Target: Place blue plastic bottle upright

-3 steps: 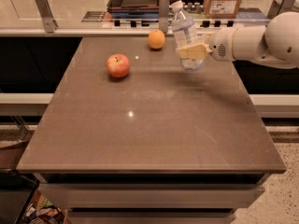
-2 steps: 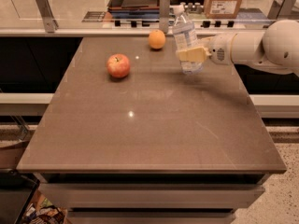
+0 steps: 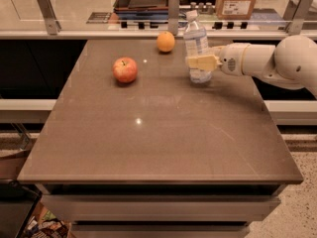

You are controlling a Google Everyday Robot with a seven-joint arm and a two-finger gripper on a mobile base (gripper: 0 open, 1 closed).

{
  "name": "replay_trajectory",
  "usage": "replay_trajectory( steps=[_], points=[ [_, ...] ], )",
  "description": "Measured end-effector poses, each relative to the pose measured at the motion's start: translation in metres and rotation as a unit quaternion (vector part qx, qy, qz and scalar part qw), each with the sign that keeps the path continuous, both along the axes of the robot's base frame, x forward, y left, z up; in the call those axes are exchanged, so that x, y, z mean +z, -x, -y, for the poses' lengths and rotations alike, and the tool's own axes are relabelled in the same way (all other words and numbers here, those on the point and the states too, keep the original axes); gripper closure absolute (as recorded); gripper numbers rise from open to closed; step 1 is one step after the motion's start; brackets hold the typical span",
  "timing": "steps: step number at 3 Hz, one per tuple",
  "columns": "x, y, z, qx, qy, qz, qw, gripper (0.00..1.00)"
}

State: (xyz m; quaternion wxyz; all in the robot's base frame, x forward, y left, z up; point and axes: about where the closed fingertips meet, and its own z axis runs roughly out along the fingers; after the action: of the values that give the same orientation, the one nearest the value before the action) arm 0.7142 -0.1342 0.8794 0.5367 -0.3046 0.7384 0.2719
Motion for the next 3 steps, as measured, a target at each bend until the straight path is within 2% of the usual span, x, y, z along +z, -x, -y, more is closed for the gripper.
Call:
replay_trajectory(
  steps=[1, 3],
  points=[
    [-0.0054, -0.0023, -0.0013, -0.002, -0.023, 0.006, 0.9997, 1.00],
    [-0.0031, -0.0023, -0.0014, -0.002, -0.023, 0.006, 0.9997, 1.00]
  ],
)
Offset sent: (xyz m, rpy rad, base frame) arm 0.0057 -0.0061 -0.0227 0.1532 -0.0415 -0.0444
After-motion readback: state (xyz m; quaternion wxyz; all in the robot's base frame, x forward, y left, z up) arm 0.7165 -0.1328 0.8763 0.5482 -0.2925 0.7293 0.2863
